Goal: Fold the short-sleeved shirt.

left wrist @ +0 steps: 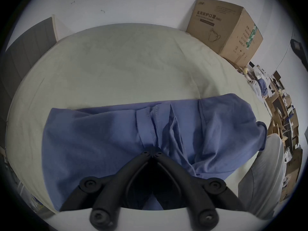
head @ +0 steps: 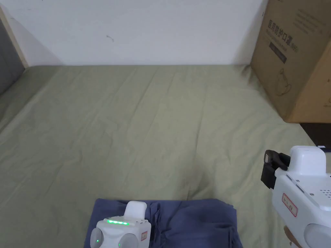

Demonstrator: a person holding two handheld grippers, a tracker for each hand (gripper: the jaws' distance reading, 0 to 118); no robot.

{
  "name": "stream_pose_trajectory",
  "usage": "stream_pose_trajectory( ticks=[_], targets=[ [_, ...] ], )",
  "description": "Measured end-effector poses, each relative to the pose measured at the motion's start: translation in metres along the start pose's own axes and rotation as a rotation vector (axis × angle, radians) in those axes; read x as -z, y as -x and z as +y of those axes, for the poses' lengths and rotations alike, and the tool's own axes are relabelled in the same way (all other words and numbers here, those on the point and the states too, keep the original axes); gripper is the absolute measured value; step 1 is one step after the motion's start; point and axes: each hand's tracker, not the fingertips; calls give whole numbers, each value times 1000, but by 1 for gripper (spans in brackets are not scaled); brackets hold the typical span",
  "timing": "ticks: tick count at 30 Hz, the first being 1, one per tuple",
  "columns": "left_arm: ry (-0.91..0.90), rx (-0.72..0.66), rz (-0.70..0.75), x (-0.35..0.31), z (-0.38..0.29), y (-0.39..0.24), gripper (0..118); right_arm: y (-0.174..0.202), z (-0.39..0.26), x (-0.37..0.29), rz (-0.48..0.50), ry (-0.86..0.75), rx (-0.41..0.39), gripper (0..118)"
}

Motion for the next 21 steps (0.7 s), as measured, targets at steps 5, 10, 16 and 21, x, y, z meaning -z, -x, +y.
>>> stream_pose_trajectory(
  ticks=[5,10,16,21],
  targets=[
    [-10,30,26,4,2,-14,0,-3,0,0,-11,1,3,0],
    [-57,-39,-83,-25,12,5,0,-1,3,-1,-7,0,1,0],
    [-134,-168,-233,-92,44,66,0,11,7,0,13,-11,-12,0],
    [-89,-328,-346,-110,50,131,43,22,8,3,34,-9,-12,0]
  ],
)
